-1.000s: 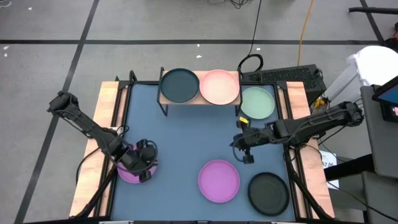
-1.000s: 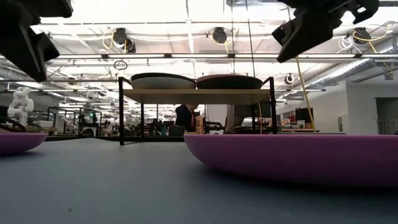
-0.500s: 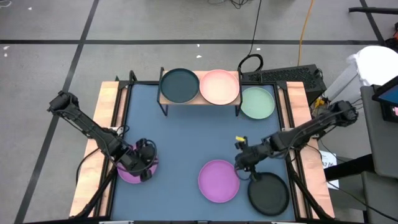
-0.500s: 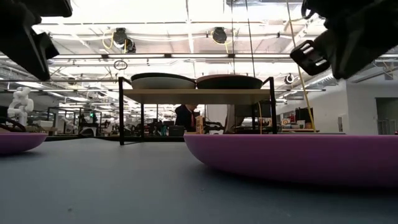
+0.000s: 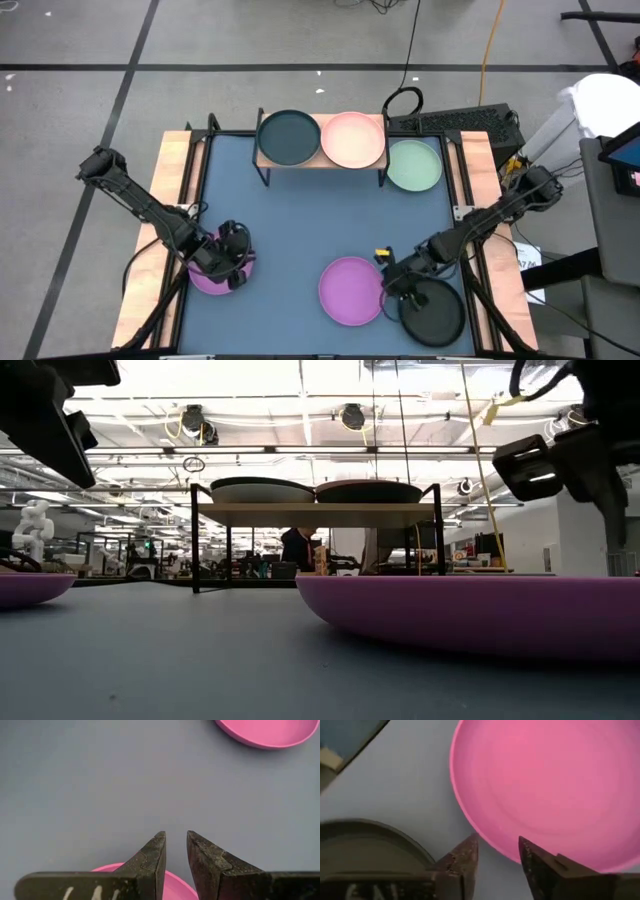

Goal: Place and stack plates onto a shelf
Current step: Stack the right purple plate on top of the orange plate on the shelf

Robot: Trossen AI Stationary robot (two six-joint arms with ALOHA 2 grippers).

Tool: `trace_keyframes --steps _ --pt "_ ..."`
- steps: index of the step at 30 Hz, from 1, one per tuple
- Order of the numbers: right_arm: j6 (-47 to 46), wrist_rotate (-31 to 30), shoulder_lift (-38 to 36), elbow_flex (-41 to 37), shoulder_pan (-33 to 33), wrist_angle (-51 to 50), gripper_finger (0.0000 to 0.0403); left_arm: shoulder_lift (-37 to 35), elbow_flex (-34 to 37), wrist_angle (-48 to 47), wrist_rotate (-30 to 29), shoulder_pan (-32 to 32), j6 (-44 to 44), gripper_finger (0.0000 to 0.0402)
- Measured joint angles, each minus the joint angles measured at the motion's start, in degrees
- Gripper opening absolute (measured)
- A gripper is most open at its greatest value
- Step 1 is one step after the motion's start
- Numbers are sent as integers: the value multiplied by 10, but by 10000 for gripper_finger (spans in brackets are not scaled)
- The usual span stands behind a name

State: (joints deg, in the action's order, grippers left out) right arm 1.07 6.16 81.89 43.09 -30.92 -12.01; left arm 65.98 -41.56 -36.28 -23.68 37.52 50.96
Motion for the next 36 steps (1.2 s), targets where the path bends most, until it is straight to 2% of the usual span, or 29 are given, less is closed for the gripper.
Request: trace_keyframes --steps 5,10,14,18,26,33,36 --pt "69 1 43 0 -16 37 151 0 0 0 0 0 2 82" --pt "129 -2 74 0 -24 54 142 0 0 0 0 0 2 82" --pt "161 -4 78 0 -23 62 96 0 0 0 -4 0 2 82" --pt "182 -1 78 0 -23 65 22 0 0 0 -5 0 2 82" --pt "218 -23 42 13 -22 66 3 0 0 1 -12 0 3 82" --pt "206 -73 -30 57 -18 26 2 0 0 6 -16 0 2 82" --pt "208 -117 -51 91 -17 -17 1 0 0 11 -22 0 -9 82"
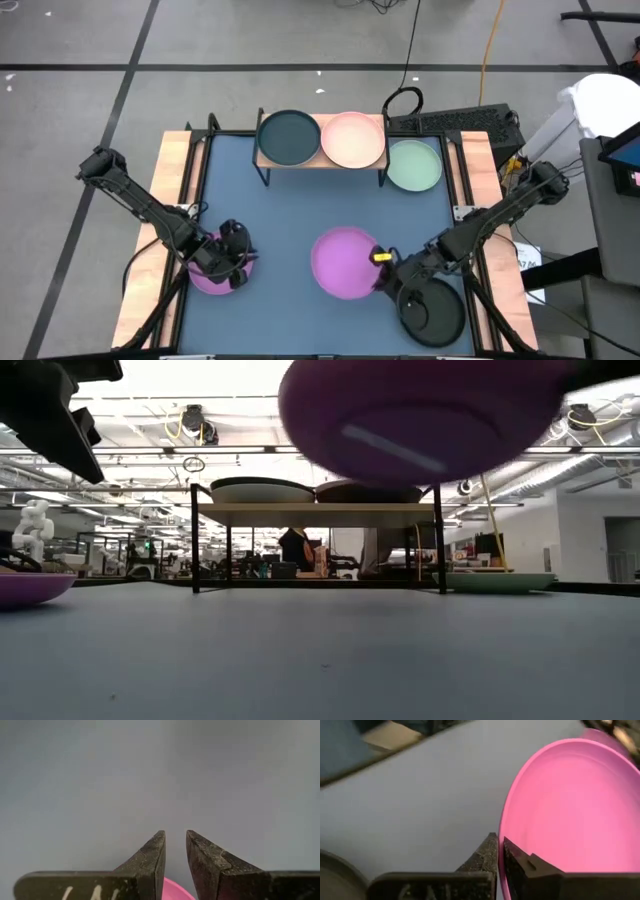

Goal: Place and stack plates onto a shelf
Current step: Stack the right purple plate on top of the orange plate on the shelf

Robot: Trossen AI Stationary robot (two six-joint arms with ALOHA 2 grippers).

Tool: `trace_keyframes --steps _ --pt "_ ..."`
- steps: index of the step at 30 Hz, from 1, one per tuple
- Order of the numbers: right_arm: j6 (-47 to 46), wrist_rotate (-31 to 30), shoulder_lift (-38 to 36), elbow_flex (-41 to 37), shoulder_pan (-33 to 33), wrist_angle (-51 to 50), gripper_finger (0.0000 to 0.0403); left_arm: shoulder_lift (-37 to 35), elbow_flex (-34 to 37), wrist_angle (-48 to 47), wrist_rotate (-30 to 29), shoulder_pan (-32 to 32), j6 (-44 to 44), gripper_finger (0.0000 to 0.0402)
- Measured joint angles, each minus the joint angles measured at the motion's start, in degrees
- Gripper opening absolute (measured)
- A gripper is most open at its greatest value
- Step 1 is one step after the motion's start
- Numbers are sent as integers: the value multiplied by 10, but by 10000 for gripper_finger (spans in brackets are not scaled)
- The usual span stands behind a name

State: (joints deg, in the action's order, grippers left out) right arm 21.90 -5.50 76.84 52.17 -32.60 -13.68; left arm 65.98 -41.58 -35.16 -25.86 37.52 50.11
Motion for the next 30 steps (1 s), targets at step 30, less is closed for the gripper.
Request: trace_keyframes --steps 30 --pt "14 -125 -3 272 223 -316 0 0 0 209 -56 -52 -233 82"
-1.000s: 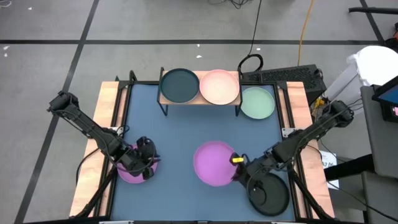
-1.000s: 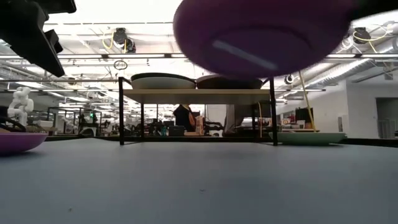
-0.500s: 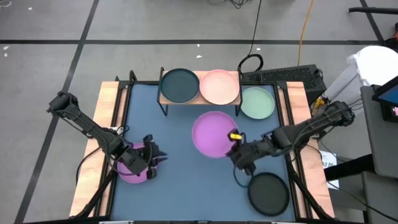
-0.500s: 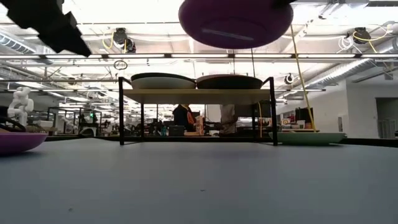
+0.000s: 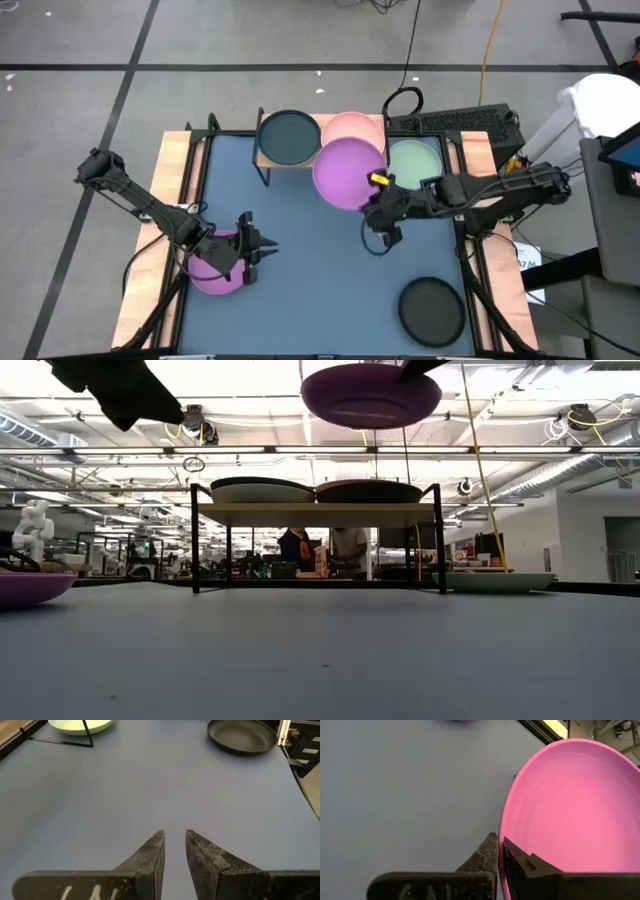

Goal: Place and stack plates onto a shelf
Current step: Stack the right purple plate on top of the orange plate on the shelf

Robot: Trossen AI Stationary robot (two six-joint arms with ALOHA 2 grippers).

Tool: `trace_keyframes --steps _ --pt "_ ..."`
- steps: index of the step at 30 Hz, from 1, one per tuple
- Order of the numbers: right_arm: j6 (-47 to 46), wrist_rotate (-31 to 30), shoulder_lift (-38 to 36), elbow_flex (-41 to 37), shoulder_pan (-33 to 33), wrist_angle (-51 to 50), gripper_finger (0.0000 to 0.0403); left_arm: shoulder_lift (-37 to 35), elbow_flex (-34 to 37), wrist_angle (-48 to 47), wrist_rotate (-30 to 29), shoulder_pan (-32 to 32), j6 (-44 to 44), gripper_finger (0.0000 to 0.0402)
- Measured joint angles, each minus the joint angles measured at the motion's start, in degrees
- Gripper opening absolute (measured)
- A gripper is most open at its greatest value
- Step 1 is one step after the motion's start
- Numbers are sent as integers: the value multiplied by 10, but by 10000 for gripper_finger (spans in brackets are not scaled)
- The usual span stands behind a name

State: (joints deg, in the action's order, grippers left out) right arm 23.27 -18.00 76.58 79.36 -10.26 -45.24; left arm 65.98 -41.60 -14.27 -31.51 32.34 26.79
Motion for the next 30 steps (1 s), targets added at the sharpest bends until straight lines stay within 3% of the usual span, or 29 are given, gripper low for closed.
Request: trace_keyframes --steps 13,25,30 --pt "45 3 0 35 109 -36 0 0 0 13 0 -4 -13 82" --pt "63 92 4 34 211 -21 0 0 0 13 0 -4 -12 82" --pt "64 92 11 34 235 -2 0 0 0 11 0 -4 -11 82"
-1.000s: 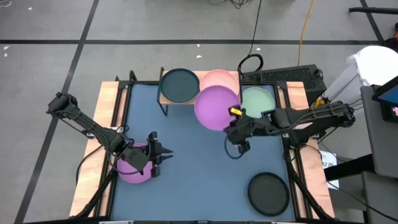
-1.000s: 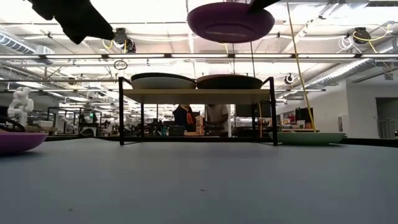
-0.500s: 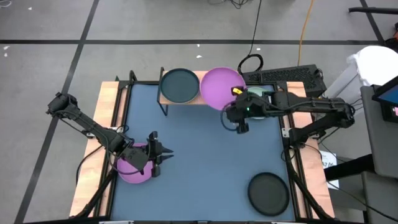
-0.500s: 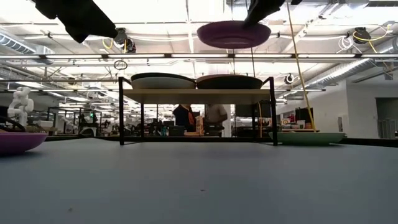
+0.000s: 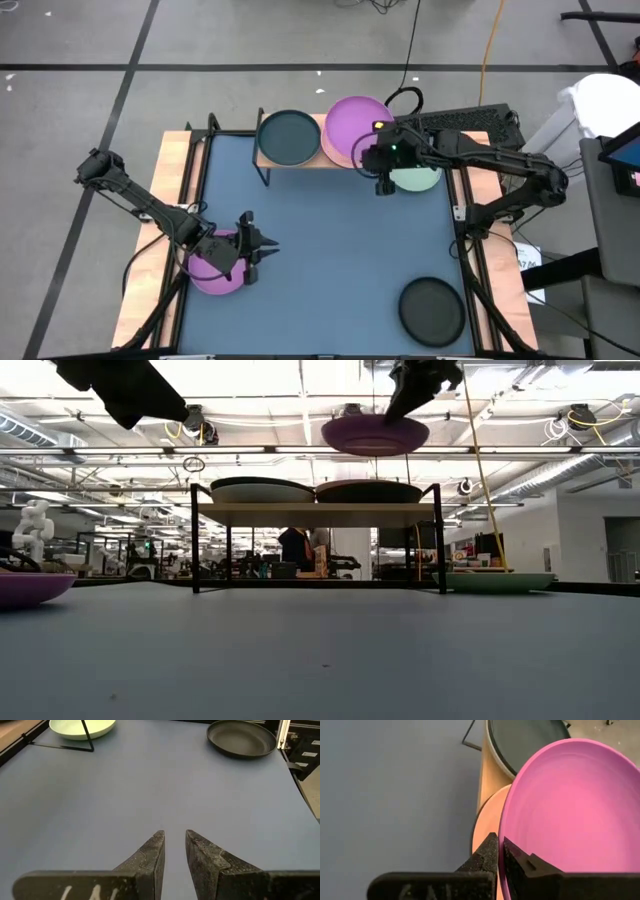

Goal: Place and stack plates onto a shelf
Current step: Stack the right purple plate on top of the orange plate on the shelf

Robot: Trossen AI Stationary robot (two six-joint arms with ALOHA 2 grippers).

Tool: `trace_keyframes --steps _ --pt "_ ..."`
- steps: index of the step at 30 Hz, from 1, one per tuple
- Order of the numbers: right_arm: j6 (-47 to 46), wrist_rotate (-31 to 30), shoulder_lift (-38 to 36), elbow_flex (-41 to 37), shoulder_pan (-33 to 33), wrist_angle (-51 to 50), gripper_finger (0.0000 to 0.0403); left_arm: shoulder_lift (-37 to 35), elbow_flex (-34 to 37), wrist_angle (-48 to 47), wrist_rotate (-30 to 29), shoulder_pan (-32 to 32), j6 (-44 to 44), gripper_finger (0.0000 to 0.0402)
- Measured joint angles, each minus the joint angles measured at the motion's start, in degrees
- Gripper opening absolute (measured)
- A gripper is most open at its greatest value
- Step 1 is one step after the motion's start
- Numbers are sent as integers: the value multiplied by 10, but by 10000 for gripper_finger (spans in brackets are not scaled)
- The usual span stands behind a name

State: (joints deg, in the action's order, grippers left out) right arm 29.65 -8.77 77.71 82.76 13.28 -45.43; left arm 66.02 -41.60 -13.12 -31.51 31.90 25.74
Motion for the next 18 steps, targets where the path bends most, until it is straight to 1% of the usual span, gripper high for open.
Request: trace_keyframes --steps 8,13,18 --pt "0 1 4 -32 20 38 0 0 0 -3 0 0 4 82" --pt "0 1 4 -62 25 57 0 0 0 -3 0 1 4 82" --pt "0 1 4 -88 25 96 0 0 0 -3 0 1 2 82"
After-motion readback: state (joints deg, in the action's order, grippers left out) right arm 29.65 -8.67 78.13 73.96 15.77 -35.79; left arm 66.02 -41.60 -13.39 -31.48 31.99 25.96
